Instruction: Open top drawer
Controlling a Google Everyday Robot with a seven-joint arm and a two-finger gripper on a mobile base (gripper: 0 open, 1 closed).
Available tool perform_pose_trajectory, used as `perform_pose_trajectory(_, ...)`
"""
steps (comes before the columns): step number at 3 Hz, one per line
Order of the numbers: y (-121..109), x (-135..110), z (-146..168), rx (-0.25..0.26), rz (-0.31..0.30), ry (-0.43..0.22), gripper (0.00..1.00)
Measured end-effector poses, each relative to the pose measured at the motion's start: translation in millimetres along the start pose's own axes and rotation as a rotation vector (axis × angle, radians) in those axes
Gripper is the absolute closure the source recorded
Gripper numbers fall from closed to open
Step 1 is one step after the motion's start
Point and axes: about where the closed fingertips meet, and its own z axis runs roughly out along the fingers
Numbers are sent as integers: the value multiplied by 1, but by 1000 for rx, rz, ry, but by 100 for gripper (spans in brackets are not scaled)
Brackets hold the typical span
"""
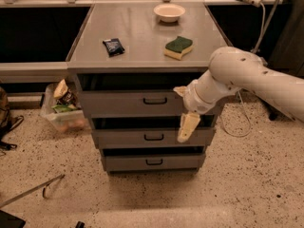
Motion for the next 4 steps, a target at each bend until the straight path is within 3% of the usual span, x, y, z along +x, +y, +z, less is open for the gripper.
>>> perform_pose_trajectory(2,-46,14,22,48,73,-90,0)
perform_pose_trajectory(4,-58,18,36,26,73,-98,0)
